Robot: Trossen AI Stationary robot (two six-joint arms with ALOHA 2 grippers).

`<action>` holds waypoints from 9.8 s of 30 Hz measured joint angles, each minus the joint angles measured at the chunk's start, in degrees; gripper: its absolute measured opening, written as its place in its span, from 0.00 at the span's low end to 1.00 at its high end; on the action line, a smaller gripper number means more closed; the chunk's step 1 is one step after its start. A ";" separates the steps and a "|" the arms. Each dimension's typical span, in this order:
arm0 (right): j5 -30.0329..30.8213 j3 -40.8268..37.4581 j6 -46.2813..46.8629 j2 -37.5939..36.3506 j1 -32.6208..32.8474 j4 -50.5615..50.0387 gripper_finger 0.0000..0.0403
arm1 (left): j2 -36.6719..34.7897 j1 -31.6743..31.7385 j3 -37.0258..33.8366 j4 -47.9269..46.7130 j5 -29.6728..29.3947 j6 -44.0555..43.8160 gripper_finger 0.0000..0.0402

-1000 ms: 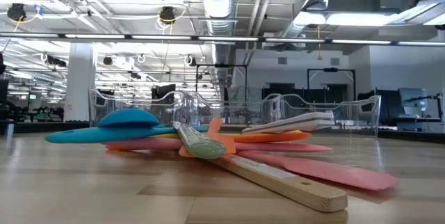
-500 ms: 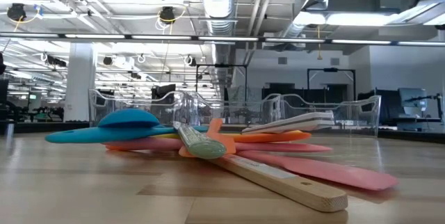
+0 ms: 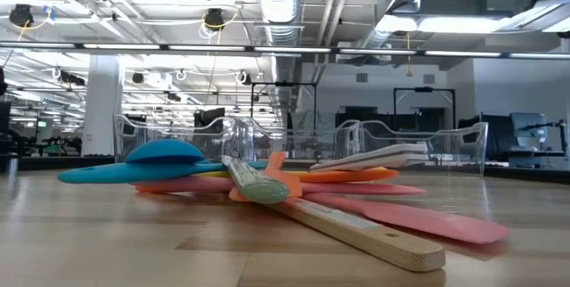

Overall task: Pick & Place Kitchen Items
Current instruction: Put the white patterned table knife into the right transparent bin

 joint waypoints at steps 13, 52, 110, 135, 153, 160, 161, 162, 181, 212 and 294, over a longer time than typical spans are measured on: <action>0.00 0.00 0.09 -0.01 0.00 0.39 0.04 | 0.22 0.00 0.00 1.24 -0.01 0.02 0.02; -3.54 -14.73 -1.74 -12.96 2.28 6.98 0.00 | -21.77 -0.31 -18.49 -7.26 0.90 4.31 0.02; -2.73 -36.26 5.75 -20.98 2.21 7.48 0.00 | -19.12 -0.32 -28.09 -7.76 0.88 4.28 0.02; -2.73 -36.24 5.71 -20.98 2.19 8.24 0.00 | -19.10 -0.33 -28.04 -6.28 0.88 4.28 0.02; 1.73 -36.20 9.16 -15.48 2.21 16.84 0.00 | 11.15 -0.32 -27.98 15.24 2.97 3.32 0.02; 1.66 -36.20 9.14 -8.11 2.21 23.93 0.00 | 18.75 -0.35 -28.00 21.08 3.00 2.90 0.02; 1.65 -36.20 9.14 -7.22 2.21 24.72 0.00 | 19.18 -0.35 -28.00 21.74 3.10 2.94 0.02; 1.64 -36.20 9.14 -6.36 2.21 25.73 0.00 | 19.44 -0.35 -28.00 22.59 3.53 2.96 0.02; 1.60 -28.83 7.00 12.48 3.21 34.45 0.00 | 19.28 -1.22 -28.00 26.65 9.70 0.97 0.02; 14.54 11.53 43.46 51.90 14.75 4.36 0.00 | 19.28 -1.20 -28.00 26.87 9.71 -3.65 0.02; 15.18 43.63 72.02 93.15 23.36 -22.33 0.27 | 19.28 -1.18 -28.00 26.36 9.68 -3.45 0.02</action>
